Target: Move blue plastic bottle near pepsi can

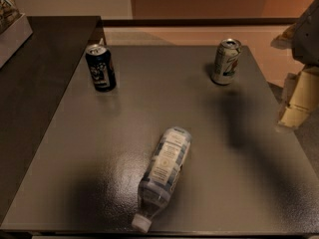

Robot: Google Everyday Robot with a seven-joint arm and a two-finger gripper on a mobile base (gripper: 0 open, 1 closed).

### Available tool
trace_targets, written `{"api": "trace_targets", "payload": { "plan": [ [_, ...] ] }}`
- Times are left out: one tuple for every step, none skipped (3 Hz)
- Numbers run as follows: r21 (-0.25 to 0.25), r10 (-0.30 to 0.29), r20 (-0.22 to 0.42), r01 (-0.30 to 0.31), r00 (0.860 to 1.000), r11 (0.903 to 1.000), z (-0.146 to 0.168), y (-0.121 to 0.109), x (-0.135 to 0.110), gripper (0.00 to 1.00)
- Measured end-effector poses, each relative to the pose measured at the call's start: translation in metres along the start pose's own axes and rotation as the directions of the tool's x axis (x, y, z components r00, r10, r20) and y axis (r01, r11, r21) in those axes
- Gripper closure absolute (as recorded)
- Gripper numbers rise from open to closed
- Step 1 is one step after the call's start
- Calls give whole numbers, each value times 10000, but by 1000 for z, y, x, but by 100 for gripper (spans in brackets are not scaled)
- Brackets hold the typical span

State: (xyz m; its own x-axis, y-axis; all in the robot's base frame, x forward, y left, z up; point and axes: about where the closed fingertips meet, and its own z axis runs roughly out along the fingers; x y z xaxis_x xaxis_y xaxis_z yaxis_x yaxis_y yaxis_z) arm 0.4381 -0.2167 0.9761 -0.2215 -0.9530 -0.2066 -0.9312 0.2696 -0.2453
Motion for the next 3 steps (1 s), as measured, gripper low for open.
{"api": "trace_targets", "payload": {
  "plan": [
    [0,0,0,0,10000,10000,0,0,0,0],
    [-173,-436,123,438,9990,9989,1,0,-8,0],
    [-387,-1647,511,1667,9850,9852,6,6,-31,0]
  ]
}}
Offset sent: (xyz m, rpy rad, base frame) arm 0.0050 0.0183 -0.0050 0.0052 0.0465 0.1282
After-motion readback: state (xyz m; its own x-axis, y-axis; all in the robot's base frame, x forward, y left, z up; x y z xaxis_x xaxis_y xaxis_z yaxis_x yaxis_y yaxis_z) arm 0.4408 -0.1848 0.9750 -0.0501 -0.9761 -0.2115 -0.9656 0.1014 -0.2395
